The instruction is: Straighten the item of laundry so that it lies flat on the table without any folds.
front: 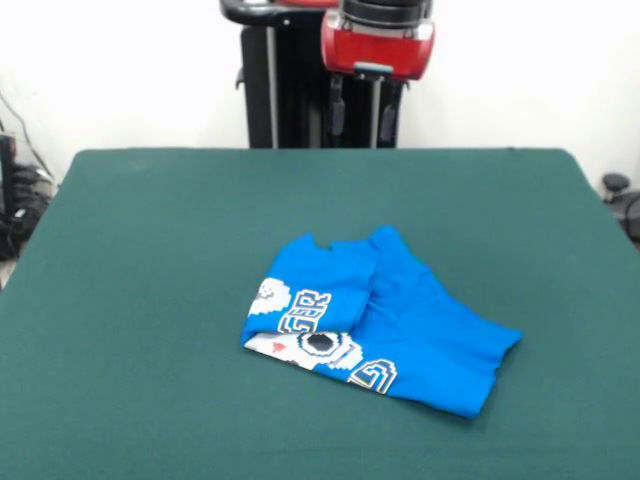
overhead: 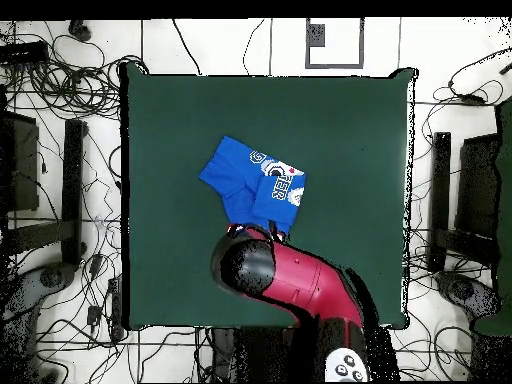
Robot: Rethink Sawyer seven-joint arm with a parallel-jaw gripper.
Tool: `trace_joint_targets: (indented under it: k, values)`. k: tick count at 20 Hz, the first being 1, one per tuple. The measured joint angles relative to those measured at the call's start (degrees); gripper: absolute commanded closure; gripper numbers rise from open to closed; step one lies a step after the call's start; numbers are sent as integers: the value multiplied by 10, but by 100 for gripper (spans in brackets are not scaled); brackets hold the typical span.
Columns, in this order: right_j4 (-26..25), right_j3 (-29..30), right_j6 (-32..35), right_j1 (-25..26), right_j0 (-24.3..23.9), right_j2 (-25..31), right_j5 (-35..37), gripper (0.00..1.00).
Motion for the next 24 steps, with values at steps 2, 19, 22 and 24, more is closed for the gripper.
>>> trace_joint_targets:
  k: [2,19,22,24]
  values:
    - [0,0,0,-1,-1,0,3,0]
    - [0,-3,0,28,-77,1,2,0]
    - [0,-8,0,43,-78,1,-1,0]
    - [0,-15,0,59,-77,2,-1,0]
